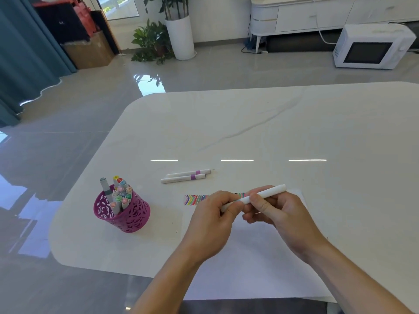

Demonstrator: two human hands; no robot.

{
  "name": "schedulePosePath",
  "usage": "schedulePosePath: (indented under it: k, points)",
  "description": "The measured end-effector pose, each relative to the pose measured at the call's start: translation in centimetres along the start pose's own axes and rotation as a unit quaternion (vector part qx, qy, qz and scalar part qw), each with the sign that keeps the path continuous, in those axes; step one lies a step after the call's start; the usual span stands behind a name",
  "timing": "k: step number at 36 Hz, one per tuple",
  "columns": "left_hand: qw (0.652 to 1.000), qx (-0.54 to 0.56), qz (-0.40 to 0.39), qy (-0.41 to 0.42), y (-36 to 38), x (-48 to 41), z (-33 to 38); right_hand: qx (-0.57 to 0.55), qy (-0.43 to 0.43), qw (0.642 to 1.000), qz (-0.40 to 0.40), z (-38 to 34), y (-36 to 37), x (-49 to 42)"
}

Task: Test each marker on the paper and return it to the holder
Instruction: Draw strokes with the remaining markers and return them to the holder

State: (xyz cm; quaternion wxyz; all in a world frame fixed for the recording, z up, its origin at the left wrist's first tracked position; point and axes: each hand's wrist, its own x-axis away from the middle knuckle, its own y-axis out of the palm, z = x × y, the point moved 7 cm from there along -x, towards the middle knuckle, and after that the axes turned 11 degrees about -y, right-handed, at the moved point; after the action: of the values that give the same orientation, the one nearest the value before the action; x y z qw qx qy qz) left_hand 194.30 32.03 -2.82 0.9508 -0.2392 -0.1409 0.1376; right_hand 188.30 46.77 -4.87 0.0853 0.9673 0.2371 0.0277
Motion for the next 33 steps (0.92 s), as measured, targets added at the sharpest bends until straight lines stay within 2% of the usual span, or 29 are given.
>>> schedulePosePath:
  k: [3,8,14,18,21,24,26,29,33]
  points:
    - [0.999,0.044,0.022,-0.016,-1.2,-0.1,-0.3,0.006,0.016,1.0,0.0,0.2,0.0,-0.3]
    - [0.976,0.188,0.102,-0.023,-4.8,0.4,-0.8,0.023,0.056,0.998,0.031,1.3,-1.1,-0.7]
    - [0.949,0.256,0.184,0.007,-8.6,1.6,-0.6,0.145,0.082,0.986,-0.014,2.4,-1.0,-0.7]
    - [0.937,0.218,0.264,0.063,-11.2,2.8,-0.1,0.21,0.08,0.973,-0.049,2.8,-0.1,-0.4]
    - [0.921,0.143,0.347,0.107,-13.3,4.4,0.1,0.25,0.079,0.962,-0.076,3.3,0.6,-0.2]
    - [0.876,0.011,0.442,0.191,-15.4,6.3,1.1,0.286,0.075,0.95,-0.096,3.7,1.0,0.0]
    - [0.851,-0.022,0.476,0.221,-16.4,7.1,1.0,0.297,0.074,0.946,-0.104,4.0,1.2,0.0]
    - [0.838,-0.043,0.499,0.217,-17.7,7.4,0.2,0.31,0.072,0.942,-0.107,4.1,1.3,0.0]
    - [0.841,-0.067,0.51,0.165,-18.8,7.3,-1.0,0.329,0.066,0.935,-0.114,4.1,1.4,0.0]
